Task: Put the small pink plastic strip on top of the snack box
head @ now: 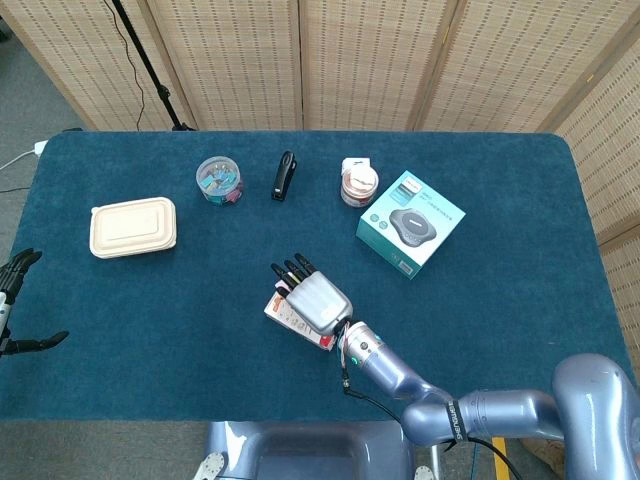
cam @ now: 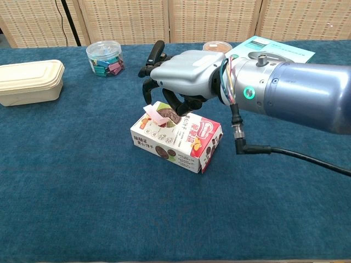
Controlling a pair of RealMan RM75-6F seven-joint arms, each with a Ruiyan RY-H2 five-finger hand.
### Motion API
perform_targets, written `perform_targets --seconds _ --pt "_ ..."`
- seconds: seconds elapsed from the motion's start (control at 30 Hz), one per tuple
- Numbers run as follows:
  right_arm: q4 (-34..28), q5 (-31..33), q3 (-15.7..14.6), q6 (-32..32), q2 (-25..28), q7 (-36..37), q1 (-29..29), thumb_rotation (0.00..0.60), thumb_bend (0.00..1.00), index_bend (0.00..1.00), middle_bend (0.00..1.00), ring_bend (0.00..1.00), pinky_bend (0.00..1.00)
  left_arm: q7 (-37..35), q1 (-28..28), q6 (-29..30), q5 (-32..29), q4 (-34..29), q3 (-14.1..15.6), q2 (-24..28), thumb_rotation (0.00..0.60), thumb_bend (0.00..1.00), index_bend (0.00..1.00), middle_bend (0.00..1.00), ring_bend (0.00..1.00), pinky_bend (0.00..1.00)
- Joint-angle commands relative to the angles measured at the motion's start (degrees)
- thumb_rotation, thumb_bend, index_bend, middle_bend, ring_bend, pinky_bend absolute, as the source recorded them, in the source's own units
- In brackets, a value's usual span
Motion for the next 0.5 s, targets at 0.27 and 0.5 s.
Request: perform_targets --seconds 0.27,0.5 --pt "0.97 -0.71 -2.41 2.77 -2.02 -0.58 0.65 0.6 1.0 0.27 0.0 0.0 0.0 0.15 0.36 -0.21 0.25 -0.14 -0.42 -0.03 0.6 0.07 0.0 0.0 0.0 0.0" --pt "2.14 -0.19 -3.24 3.38 -3.42 -0.92 1.26 0.6 1.0 0.27 0.0 0.0 0.0 -0.26 0.81 -0.09 0.65 -0.01 -0.59 0.03 0.6 0.07 0.0 0.0 0.0 0.0"
